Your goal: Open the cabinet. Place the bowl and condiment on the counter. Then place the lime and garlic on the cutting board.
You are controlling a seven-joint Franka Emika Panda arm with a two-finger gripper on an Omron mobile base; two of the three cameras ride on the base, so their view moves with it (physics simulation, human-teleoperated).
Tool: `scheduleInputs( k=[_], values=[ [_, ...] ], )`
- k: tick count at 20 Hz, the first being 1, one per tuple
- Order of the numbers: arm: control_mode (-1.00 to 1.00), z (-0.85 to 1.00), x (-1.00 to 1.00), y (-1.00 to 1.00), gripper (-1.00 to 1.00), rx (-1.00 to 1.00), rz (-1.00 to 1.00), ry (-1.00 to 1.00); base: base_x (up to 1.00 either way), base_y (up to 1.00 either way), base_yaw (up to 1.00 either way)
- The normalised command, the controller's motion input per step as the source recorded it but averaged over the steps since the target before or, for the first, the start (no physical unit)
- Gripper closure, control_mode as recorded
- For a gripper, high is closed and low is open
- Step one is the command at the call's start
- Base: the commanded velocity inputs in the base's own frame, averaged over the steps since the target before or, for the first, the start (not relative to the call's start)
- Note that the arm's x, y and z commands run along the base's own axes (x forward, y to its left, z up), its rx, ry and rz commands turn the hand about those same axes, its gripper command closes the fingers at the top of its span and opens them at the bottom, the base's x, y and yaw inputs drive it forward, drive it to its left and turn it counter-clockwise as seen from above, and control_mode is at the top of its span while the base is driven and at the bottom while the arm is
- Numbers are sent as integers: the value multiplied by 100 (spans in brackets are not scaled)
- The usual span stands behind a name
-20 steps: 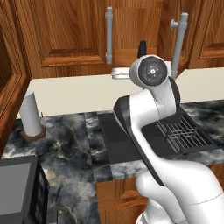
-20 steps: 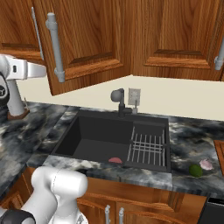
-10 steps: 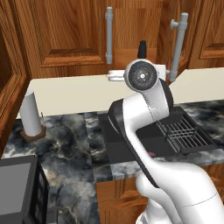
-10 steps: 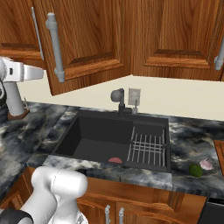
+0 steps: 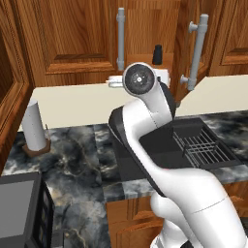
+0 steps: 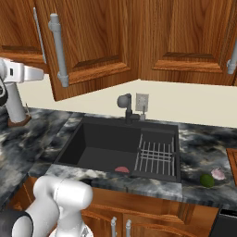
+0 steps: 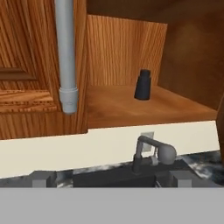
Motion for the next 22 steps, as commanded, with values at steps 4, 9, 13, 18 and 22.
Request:
scheduleInputs(
  k=[4,9,13,18,22],
  values=[
    [-100,0,53,0,-100,0,0,9,0,0,0],
    [-100,-5,61,0,-100,0,0,10,0,0,0],
    [-100,-4,40,-3,-100,0,0,5,0,0,0],
    [-100,-4,13,-32,-100,0,0,0,0,0,0],
    [-100,-10,0,-48,-100,0,0,0,0,0,0]
  ],
)
